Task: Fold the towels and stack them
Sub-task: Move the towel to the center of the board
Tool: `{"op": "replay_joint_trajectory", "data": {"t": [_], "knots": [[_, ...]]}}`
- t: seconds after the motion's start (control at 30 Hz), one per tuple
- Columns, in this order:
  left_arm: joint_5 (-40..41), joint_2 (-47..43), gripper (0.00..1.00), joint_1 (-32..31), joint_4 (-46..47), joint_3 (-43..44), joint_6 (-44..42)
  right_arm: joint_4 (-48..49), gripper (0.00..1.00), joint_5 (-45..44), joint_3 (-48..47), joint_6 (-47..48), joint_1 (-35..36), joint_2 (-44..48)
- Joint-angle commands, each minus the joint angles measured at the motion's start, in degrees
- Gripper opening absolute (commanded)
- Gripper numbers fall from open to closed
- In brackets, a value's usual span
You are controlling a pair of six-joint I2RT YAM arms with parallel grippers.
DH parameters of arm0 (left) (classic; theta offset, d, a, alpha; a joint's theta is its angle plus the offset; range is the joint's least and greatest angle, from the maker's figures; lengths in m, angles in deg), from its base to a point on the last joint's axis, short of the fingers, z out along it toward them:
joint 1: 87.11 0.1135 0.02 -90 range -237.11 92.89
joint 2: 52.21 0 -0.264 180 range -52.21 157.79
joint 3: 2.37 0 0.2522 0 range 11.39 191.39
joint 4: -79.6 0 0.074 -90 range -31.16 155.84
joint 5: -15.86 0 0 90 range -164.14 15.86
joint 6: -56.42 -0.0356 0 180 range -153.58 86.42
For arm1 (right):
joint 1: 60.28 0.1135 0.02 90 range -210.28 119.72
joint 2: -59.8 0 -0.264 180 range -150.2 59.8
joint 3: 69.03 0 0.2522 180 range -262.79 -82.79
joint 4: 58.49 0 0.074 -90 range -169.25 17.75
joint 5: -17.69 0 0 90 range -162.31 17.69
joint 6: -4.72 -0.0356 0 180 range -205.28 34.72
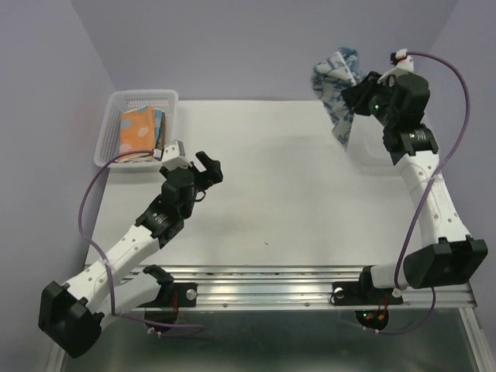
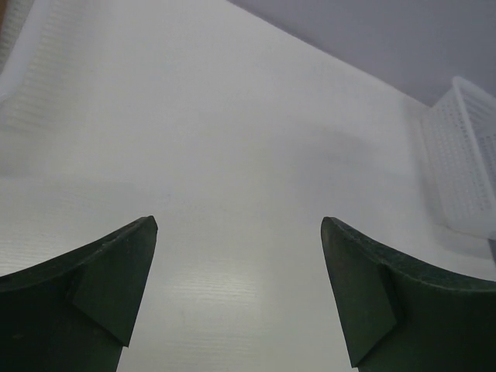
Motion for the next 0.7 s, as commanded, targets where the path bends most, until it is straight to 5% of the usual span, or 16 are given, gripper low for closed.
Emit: {"op": "replay_joint_trajectory", "data": {"t": [0.0, 0.03, 0.1, 0.17, 0.5, 0.67], "knots": [[-5.21, -7.64, 0.99, -0.54, 0.25, -3.12, 4.67, 1.06, 0.30, 5.20, 9.49, -3.21, 8.63, 5.08], [-6.17, -9.74, 0.99, -0.63, -1.06, -3.65, 5.29, 0.54, 0.35, 6.34, 11.52, -3.30, 10.30, 6.40], [-6.44, -11.33, 0.99, -0.63, -3.17, -3.74, 7.83, -0.52, 0.77, 8.02, 17.65, -2.69, 14.24, 7.55], [-6.10, -12.56, 0.99, -0.63, -6.76, -3.48, 10.73, -1.84, 1.00, 3.14, 24.15, -3.48, 16.10, 8.52], [-8.11, -5.37, 0.99, -0.81, -12.94, -2.69, 15.14, -4.12, 1.00, -12.70, 48.17, -11.47, 16.20, 24.86], [-7.59, 3.83, 0.99, -1.33, -11.01, 2.30, 10.15, -4.48, 1.00, -8.95, 54.07, -13.23, 16.81, 25.05]]}}
